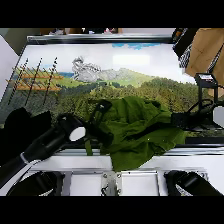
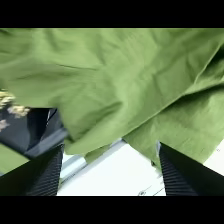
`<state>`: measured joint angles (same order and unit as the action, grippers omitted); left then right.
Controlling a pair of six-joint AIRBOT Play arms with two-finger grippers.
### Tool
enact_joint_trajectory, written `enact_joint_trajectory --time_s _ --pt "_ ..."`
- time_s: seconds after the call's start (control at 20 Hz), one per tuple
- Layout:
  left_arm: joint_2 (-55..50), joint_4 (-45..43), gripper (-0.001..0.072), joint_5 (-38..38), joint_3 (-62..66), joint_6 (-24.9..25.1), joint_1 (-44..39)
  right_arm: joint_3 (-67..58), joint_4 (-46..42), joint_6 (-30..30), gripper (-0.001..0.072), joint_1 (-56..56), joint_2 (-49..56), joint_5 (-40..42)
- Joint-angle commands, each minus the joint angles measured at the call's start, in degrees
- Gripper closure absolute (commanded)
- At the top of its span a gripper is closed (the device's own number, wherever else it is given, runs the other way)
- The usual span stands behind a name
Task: Fold the clothes and pants, and hang the long-sleeved shirts on hangers.
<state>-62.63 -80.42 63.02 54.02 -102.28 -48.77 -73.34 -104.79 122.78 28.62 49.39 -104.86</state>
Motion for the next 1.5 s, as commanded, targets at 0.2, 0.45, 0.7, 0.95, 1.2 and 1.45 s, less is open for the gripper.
enact_joint_trajectory --time_s 0.2,0.45,0.7,0.95,1.2,1.45 --pt "-8.9 -7.1 0.0086 -1.2 -0.1 1.1 -5.9 0.0 0.0 -1.5 0.0701 0.1 0.0 0.0" --pt "-13.0 -7.6 0.0086 -1.9 0.0 0.9 -3.3 0.0 0.0 -1.5 0.0701 0.1 0.0 0.0" --pt "-8.2 -7.5 0.0693 -0.8 1.8 -1.2 2.9 -1.0 -0.6 -8.2 0.0701 -0.1 0.0 0.0" --pt "5.5 -1.2 0.0694 -0.2 15.9 -1.3 8.7 -8.5 -2.1 -8.7 0.0701 -0.2 1.6 4.4" --pt "10.5 -1.0 0.0694 -0.1 18.2 -3.0 10.1 -9.1 -0.7 -5.0 0.0702 -4.1 6.8 9.9" --pt "10.4 2.5 0.0694 -3.2 8.3 -5.7 16.9 -8.9 13.9 -14.0 0.0701 -12.4 11.6 10.4"
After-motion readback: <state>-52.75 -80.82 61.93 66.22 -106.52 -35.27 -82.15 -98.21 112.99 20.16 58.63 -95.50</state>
